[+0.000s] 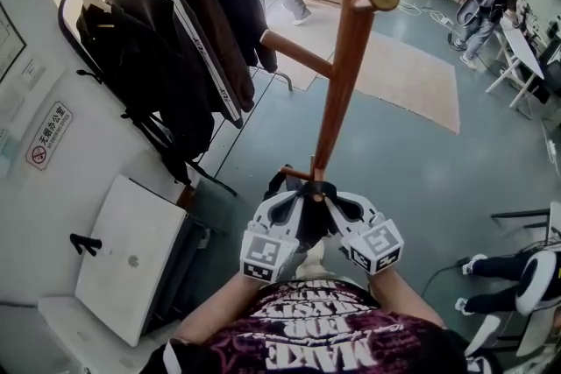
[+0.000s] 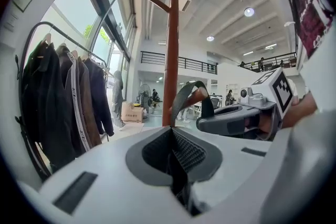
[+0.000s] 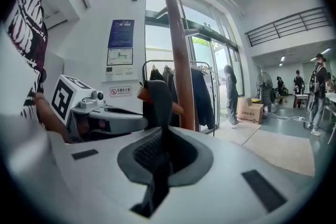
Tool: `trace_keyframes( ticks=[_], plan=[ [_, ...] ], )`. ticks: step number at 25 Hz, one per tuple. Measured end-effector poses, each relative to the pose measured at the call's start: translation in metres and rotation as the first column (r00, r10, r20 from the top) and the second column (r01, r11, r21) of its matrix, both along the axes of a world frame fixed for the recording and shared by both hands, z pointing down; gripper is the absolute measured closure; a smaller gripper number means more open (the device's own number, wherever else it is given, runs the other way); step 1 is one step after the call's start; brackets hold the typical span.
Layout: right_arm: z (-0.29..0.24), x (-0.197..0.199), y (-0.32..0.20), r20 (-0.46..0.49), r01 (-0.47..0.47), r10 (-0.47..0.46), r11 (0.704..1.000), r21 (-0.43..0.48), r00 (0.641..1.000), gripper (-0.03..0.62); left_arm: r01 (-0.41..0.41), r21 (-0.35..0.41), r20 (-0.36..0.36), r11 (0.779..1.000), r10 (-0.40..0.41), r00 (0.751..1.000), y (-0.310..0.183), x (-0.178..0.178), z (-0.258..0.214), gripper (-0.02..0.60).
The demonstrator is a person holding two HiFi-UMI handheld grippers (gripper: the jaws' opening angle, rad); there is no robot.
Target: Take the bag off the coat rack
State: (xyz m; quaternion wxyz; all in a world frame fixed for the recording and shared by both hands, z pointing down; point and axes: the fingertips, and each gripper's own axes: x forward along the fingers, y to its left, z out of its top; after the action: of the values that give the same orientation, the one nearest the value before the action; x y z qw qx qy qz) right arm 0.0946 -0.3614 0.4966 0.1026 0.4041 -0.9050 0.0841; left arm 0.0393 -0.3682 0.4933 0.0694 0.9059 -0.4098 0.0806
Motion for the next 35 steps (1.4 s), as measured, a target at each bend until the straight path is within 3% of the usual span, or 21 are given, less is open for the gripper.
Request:
trace_keyframes(
  ticks=[21, 35],
  plan=[
    [-0.107, -0.025, 0.076, 0.104, -0.013, -0.003, 0.987, 0.162, 0.995, 0.586, -0.047, 0.153, -0.077, 0.987, 0.059, 0.995, 0.076, -0.032, -0.106, 0.574],
    [-0.138, -0.047, 0.126, 0.117, -0.021, -0.005, 0.974, 0.223, 0.993, 0.585, -0.081, 0.177, -0.113, 0.981, 0.102, 0.988, 0.127, -0.055, -0.135, 0.574]
  ],
)
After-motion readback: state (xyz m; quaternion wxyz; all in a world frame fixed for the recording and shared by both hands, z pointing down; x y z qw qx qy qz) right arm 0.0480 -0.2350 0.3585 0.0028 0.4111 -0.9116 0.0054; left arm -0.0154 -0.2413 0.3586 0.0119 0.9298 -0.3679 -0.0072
